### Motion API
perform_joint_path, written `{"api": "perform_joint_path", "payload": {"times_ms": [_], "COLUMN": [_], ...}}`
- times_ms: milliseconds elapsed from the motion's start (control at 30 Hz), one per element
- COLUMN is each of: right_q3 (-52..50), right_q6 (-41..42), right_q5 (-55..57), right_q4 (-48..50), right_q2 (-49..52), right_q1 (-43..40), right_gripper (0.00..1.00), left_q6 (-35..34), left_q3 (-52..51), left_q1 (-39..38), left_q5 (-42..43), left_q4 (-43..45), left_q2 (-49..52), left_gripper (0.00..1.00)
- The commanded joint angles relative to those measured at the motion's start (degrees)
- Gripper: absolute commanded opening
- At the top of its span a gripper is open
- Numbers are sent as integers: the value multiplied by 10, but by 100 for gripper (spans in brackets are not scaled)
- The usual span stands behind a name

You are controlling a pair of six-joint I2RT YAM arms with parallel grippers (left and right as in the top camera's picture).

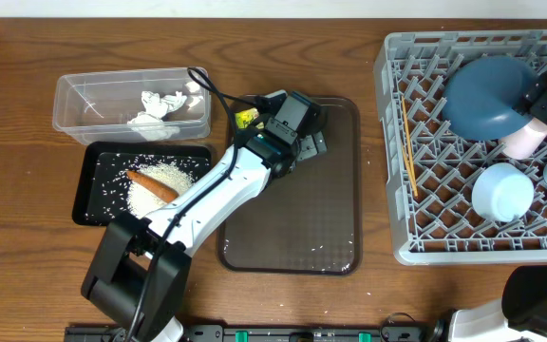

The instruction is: Sort waste into correct bins and load items into the dishwasher rack

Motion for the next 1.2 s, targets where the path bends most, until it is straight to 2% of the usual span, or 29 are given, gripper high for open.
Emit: {"api": "perform_joint_path", "payload": {"times_ms": [0, 300, 567, 800, 967, 1100, 1167], "right_q3": [-1, -1, -1, -1, -1, -1, -1], "right_q6": [3, 3, 3, 3, 3, 3, 3], "right_q5": [0, 0, 0, 0, 0, 0, 0], "right_q4": [-1, -1, -1, -1, -1, -1, -1], "right_q2": [5, 5, 5, 5, 5, 5, 5], "right_q1": [-4, -4, -4, -4, -4, -4, -4], "right_gripper": [99, 99, 99, 99, 99, 99, 99], "left_q6": [-58, -130, -142, 8, 24, 26, 56], "left_q3": [-5, -5, -5, -5, -5, -5, -5], "left_q1": [-1, 0, 7, 7, 10, 15, 19], "left_q5": [-41, -119, -129, -129, -136, -178, -183], "left_q4": [0, 1, 37, 124, 132, 134, 151], "left_q2": [0, 12, 51, 87, 106, 122, 130], "left_gripper": [91, 91, 91, 91, 91, 91, 91]}}
